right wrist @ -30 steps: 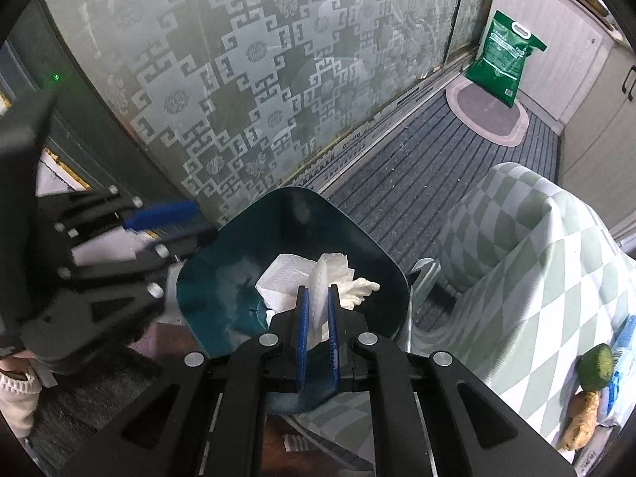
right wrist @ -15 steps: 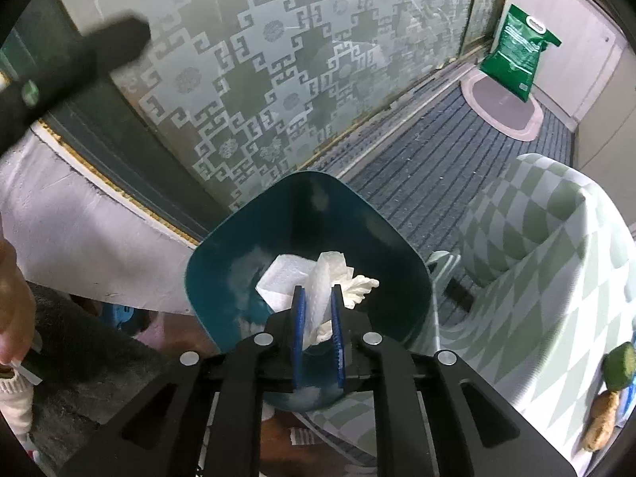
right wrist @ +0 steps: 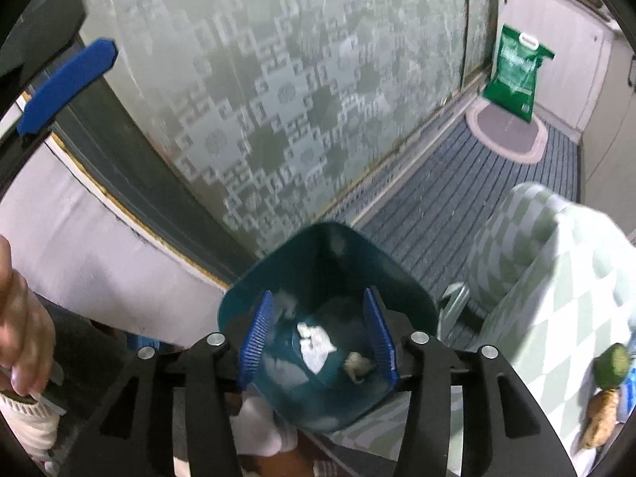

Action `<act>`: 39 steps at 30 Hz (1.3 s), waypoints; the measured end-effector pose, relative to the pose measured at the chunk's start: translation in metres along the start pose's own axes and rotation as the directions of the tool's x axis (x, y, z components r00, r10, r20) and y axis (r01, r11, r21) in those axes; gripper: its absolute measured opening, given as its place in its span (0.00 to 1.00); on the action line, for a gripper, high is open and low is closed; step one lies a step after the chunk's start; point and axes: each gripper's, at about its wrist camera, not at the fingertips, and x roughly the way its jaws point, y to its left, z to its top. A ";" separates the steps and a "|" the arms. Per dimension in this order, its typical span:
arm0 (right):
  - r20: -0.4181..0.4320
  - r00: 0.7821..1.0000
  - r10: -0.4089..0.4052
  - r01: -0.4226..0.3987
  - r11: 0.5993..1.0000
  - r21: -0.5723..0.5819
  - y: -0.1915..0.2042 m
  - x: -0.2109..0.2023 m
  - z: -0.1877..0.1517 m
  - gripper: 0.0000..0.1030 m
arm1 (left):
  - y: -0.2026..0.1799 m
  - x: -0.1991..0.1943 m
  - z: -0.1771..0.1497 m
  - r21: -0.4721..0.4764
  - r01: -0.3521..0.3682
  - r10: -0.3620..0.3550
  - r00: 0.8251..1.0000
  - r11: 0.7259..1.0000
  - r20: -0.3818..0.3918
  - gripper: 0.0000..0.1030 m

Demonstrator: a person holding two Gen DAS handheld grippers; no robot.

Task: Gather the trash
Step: 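Move both tools back over the table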

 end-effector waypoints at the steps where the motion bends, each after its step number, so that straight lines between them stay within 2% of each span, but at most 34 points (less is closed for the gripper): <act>1: 0.019 1.000 -0.002 0.002 1.000 0.003 -0.001 -0.005 0.000 0.51 | -0.002 -0.002 0.001 0.000 0.004 -0.004 1.000 1.000 0.008 0.62; 6: 0.107 0.994 -0.030 0.027 0.999 0.031 -0.015 -0.033 -0.001 0.60 | -0.014 -0.002 0.005 0.007 0.025 -0.025 0.999 1.000 0.026 0.67; 11: 0.207 0.974 -0.090 0.076 0.994 0.073 -0.032 -0.065 -0.007 0.66 | -0.026 0.003 0.007 0.005 0.048 -0.049 0.999 0.999 0.022 0.69; 18: 0.270 0.948 -0.168 0.137 0.982 0.132 -0.060 -0.103 -0.024 0.74 | -0.057 0.015 0.007 0.035 0.120 -0.120 0.993 0.992 -0.010 0.76; 21: 0.290 0.932 -0.216 0.175 0.971 0.162 -0.074 -0.120 -0.035 0.75 | -0.070 0.020 0.004 0.048 0.144 -0.143 0.989 0.988 -0.021 0.76; 26: 0.328 0.891 -0.315 0.251 0.942 0.223 -0.099 -0.153 -0.059 0.80 | -0.091 0.030 0.000 0.070 0.177 -0.174 0.984 0.982 -0.042 0.76; 29: 0.339 0.861 -0.380 0.299 0.916 0.267 -0.116 -0.170 -0.074 0.81 | -0.103 0.040 -0.006 0.075 0.208 -0.203 0.977 0.975 -0.070 0.77; 31: 0.341 0.849 -0.403 0.302 0.900 0.314 -0.132 -0.180 -0.086 0.81 | -0.115 0.046 -0.010 0.121 0.243 -0.232 0.967 0.962 -0.101 0.78; 33: 0.340 0.844 -0.414 0.300 0.891 0.340 -0.141 -0.185 -0.093 0.81 | -0.127 0.052 -0.012 0.178 0.272 -0.250 0.959 0.946 -0.136 0.78; 39: 0.347 0.832 -0.432 0.293 0.874 0.387 -0.159 -0.203 -0.119 0.81 | -0.140 0.083 -0.013 0.217 0.344 -0.297 0.928 0.913 -0.224 0.78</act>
